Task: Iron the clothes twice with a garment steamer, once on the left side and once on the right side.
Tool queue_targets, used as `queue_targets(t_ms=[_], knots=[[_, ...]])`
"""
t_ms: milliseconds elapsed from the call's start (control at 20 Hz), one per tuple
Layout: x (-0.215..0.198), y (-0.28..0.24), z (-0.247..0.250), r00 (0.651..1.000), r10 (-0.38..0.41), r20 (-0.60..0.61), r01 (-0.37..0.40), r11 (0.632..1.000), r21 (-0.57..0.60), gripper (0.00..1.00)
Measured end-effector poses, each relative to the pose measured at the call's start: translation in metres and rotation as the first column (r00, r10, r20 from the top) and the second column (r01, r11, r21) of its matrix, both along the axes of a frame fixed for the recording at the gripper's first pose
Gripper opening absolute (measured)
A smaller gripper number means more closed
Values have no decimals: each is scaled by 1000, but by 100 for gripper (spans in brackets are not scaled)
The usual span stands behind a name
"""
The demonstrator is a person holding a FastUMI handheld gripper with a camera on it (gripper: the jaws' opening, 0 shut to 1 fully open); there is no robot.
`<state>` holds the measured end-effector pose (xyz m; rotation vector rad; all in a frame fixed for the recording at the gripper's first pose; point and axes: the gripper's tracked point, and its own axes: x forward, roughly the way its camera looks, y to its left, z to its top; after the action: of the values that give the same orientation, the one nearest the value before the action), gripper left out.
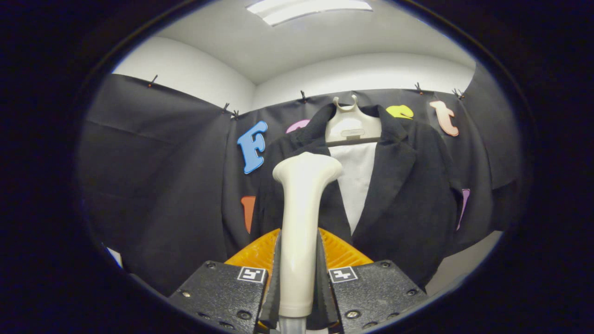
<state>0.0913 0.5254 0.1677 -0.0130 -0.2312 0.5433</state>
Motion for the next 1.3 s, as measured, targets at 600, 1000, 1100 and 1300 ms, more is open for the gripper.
queue_targets(t_ms=[600, 1000, 1100, 1300], knots=[[-23, -13, -70, 995, 19, -98, -24, 999, -47, 36], [-27, -29, -111, 987, -12, -162, 0, 997, -76, 36], [-30, -33, -123, 983, -16, -182, 1, 997, -83, 36], [-34, -39, -152, 971, -30, -238, 5, 994, -105, 36]])
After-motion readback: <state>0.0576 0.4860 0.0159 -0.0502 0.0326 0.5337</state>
